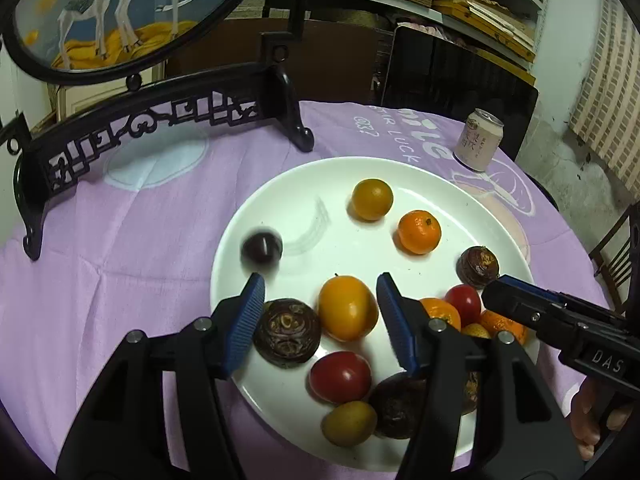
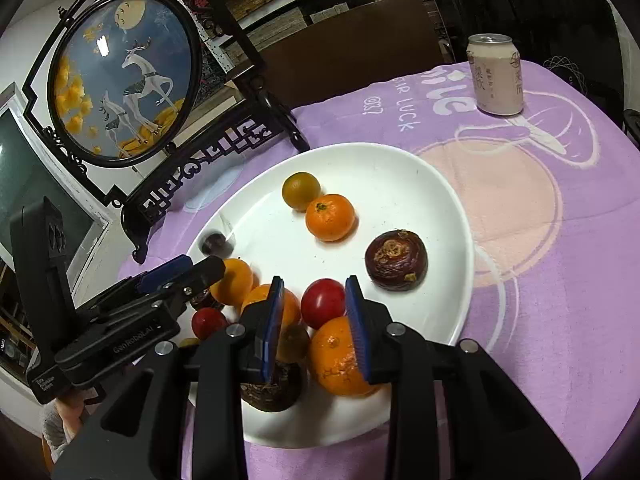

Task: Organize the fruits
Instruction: 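Release the cherry and red tomato onto the white plate, then grasp a dark cherry with the left tool while the right tool grasps an orange, then carry the cherry and orange to the white plate and release them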

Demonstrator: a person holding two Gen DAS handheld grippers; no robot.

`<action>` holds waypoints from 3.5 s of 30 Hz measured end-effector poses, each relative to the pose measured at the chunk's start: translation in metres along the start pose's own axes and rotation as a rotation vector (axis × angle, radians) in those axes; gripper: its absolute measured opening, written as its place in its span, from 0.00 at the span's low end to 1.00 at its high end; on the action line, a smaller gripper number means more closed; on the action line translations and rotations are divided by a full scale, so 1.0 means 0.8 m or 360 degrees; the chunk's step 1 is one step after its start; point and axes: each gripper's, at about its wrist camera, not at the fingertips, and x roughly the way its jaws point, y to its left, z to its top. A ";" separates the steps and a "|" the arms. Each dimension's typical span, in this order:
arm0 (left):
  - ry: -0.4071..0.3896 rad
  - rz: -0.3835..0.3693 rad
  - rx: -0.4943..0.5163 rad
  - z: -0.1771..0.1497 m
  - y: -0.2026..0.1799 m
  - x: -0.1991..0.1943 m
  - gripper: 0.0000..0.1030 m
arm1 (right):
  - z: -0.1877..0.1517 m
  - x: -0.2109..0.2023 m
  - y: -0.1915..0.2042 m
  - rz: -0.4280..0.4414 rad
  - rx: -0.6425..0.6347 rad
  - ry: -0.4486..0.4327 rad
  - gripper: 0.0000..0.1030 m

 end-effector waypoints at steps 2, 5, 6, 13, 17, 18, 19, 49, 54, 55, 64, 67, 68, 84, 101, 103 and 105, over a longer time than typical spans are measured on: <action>-0.0015 0.0024 0.0000 -0.005 0.001 -0.006 0.61 | 0.000 -0.002 0.002 -0.0008 -0.0002 -0.0008 0.31; -0.0031 0.0069 -0.0007 -0.014 0.004 -0.016 0.67 | -0.001 -0.011 0.007 -0.0018 -0.0002 -0.0015 0.31; -0.0031 0.0078 -0.0014 -0.016 0.005 -0.020 0.67 | -0.005 -0.016 0.010 -0.0012 -0.0004 -0.0011 0.31; -0.0059 0.0143 -0.0049 -0.034 0.006 -0.057 0.81 | -0.056 -0.055 0.024 -0.0053 -0.0095 -0.0014 0.59; -0.0053 0.0177 -0.0004 -0.071 0.004 -0.081 0.89 | -0.087 -0.069 0.036 -0.0047 -0.0189 0.0036 0.59; -0.0044 0.0200 0.0013 -0.081 0.004 -0.087 0.89 | -0.097 -0.074 0.040 -0.0035 -0.0203 0.0045 0.59; -0.0037 0.0234 0.0030 -0.093 0.004 -0.093 0.89 | -0.106 -0.078 0.043 -0.0019 -0.0222 0.0061 0.59; -0.0118 0.0265 0.0364 -0.186 -0.046 -0.173 0.98 | -0.173 -0.072 0.053 -0.0091 -0.0383 0.0160 0.46; -0.0101 0.0223 0.0432 -0.191 -0.056 -0.172 0.98 | -0.169 -0.075 0.048 -0.0103 -0.0362 0.0129 0.34; -0.0097 0.0207 0.0439 -0.192 -0.057 -0.171 0.98 | -0.167 -0.079 0.047 -0.0098 -0.0353 0.0114 0.34; -0.0013 -0.0012 0.0534 -0.214 -0.094 -0.153 0.97 | -0.143 -0.099 0.018 -0.0077 -0.0158 0.0040 0.34; 0.0025 -0.0035 0.0527 -0.216 -0.099 -0.143 0.95 | -0.143 -0.101 0.021 -0.0070 -0.0165 0.0034 0.34; 0.0036 -0.0055 0.0508 -0.215 -0.098 -0.142 0.90 | -0.144 -0.101 0.021 -0.0071 -0.0167 0.0033 0.34; 0.0112 -0.0108 0.0340 -0.207 -0.075 -0.134 0.30 | -0.147 -0.099 0.021 -0.0076 -0.0169 0.0054 0.34; -0.0105 0.0096 0.0166 -0.110 -0.028 -0.151 0.30 | -0.139 -0.115 0.034 -0.0056 -0.0208 0.0015 0.34; -0.0141 0.0115 0.0173 -0.094 -0.031 -0.150 0.30 | -0.126 -0.116 0.034 -0.0066 -0.0212 -0.0008 0.34; -0.0176 0.0131 0.0174 -0.079 -0.033 -0.147 0.30 | -0.112 -0.119 0.035 -0.0087 -0.0233 -0.0038 0.34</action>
